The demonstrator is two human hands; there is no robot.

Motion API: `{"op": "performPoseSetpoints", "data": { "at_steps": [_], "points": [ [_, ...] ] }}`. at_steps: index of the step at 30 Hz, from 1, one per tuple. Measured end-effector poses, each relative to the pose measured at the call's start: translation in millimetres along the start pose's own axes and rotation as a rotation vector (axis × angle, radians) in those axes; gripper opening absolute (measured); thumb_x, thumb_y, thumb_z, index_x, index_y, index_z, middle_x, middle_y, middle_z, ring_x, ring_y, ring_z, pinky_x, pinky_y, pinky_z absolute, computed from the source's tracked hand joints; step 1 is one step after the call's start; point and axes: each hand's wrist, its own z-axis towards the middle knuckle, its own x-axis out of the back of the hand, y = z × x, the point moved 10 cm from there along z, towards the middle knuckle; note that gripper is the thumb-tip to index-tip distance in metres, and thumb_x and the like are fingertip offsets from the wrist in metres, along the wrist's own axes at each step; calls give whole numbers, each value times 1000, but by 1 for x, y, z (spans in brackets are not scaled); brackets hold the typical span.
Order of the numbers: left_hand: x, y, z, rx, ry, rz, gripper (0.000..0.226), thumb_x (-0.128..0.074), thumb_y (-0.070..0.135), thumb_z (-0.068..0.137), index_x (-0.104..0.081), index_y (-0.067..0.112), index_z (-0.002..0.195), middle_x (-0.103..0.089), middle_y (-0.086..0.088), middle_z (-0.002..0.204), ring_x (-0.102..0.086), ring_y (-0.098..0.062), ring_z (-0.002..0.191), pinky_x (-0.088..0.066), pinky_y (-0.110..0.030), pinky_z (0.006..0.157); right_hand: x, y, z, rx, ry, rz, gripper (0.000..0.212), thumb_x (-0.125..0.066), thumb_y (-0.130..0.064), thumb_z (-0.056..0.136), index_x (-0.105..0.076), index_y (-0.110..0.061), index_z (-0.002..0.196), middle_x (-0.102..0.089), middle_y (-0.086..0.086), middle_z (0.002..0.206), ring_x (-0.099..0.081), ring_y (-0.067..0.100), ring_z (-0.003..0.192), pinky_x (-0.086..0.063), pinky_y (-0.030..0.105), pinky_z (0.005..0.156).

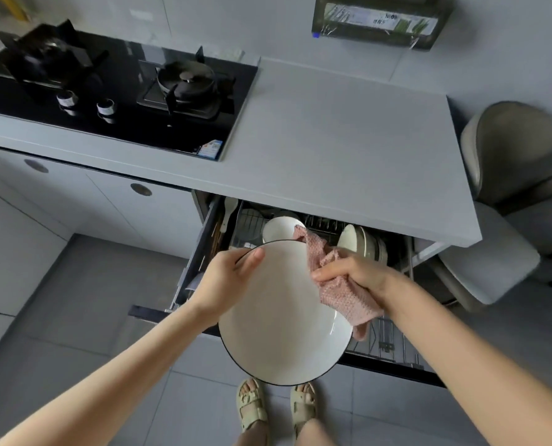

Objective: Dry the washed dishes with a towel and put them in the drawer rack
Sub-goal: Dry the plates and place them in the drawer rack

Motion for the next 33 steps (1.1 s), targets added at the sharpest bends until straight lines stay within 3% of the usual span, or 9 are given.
{"op": "performPoseSetpoints", "data": {
  "at_steps": [3,6,11,14,17,21,24,29,33],
  "points": [
    [-7,-16,-1,129,43,-148,33,-50,30,96,-63,11,73,-59,8,59,-52,-2,53,-39,-10,48,7,28,-4,-57,15,176,13,-65,-16,66,-60,-4,69,-58,2,56,-53,12,45,-44,18,39],
    [-17,-37,1,249,131,-243,44,-49,32,96,-56,1,65,-51,9,49,-48,-5,48,-38,-15,49,22,41,3,-7,94,359,11,-66,-12,69,-61,-10,59,-57,0,52,-50,9,42,-40,17,41],
    [-51,-85,3,499,362,-378,43,-46,45,95,-58,6,79,-53,-12,76,-51,-24,75,-43,-35,68,46,54,9,93,206,697,17,-66,-13,67,-58,-8,81,-58,5,74,-51,17,64,-43,28,65],
    [-82,-87,-5,615,525,-466,46,-42,43,97,-63,4,109,-66,-16,107,-59,-30,105,-45,-34,87,68,57,6,171,346,805,6,-58,-10,77,-52,-11,75,-56,-3,59,-49,10,54,-39,26,59],
    [-113,-86,-12,708,622,-594,50,-40,41,99,-50,6,133,-55,-11,133,-51,-28,123,-39,-36,106,68,63,4,125,372,800,6,-59,-10,77,-54,-12,77,-56,-2,59,-53,8,47,-42,24,52],
    [-134,-93,8,846,461,-587,45,-49,39,96,-52,7,126,-58,-7,106,-58,-33,103,-50,-44,93,86,73,-14,130,405,745,12,-63,-2,83,-56,-10,90,-65,7,70,-65,16,54,-52,29,50],
    [-153,-95,23,902,279,-671,30,-62,17,90,-53,4,116,-61,-10,86,-60,-27,75,-57,-34,57,122,57,-41,324,550,774,9,-61,-1,87,-59,-10,89,-70,3,65,-67,14,54,-54,28,47],
    [-183,-88,14,960,44,-593,26,-64,13,89,-56,-1,108,-64,-15,92,-62,-25,73,-55,-31,47,141,37,-50,494,649,636,13,-63,-20,86,-57,-17,75,-58,-10,55,-56,5,50,-47,25,54],
    [-207,-69,-4,1120,-202,-629,19,-51,7,93,-58,-2,78,-59,-10,52,-56,-14,35,-36,-13,27,148,-2,-60,707,662,483,34,-73,-55,70,-63,-24,81,-66,-13,66,-62,3,61,-51,20,58]
  ]
}}
